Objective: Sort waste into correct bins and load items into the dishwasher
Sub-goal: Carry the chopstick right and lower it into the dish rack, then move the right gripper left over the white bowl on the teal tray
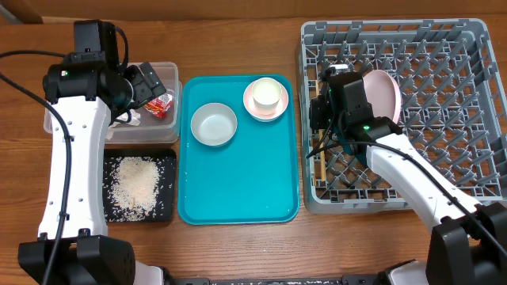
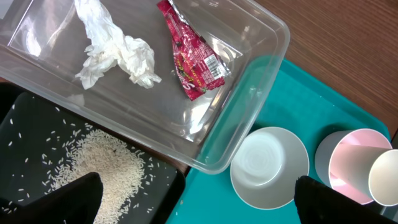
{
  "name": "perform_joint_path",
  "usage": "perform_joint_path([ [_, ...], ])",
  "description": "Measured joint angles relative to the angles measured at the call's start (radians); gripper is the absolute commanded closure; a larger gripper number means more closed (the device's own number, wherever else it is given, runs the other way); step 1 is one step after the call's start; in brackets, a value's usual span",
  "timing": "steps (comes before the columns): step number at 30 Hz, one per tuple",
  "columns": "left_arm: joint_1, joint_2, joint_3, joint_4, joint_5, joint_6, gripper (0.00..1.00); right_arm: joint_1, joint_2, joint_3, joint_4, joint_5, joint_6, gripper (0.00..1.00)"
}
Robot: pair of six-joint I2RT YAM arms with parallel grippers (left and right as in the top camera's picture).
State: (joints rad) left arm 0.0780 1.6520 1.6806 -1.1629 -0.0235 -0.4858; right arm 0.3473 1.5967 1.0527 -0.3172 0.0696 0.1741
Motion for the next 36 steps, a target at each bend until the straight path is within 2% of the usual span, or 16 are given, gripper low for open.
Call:
perform_joint_path([
  [10,0.0,0.0,0.0,0.0,0.0,0.0,0.0,0.0,0.0,0.0,-0.003,0.0,0.002,0.85],
  [14,0.0,0.0,0.0,0.0,0.0,0.0,0.0,0.0,0.0,0.0,0.057,-0.011,0.013,0.85],
  [21,0.0,0.0,0.0,0.0,0.0,0.0,0.0,0.026,0.0,0.097,0.068,-0.225,0.087,0.85],
  [25,0.0,0.0,0.0,0.0,0.0,0.0,0.0,0.11,0.0,0.153,0.12,-0.3,0.174,0.84],
  [28,0.0,0.0,0.0,0.0,0.0,0.0,0.0,0.216,0.0,0.174,0.122,-0.277,0.2,0.79],
  [32,0.0,0.0,0.0,0.0,0.0,0.0,0.0,0.346,0.0,0.212,0.074,-0.234,0.168,0.71],
  [36,0.0,0.0,0.0,0.0,0.0,0.0,0.0,0.401,0.0,0.243,0.064,-0.215,0.096,0.66],
])
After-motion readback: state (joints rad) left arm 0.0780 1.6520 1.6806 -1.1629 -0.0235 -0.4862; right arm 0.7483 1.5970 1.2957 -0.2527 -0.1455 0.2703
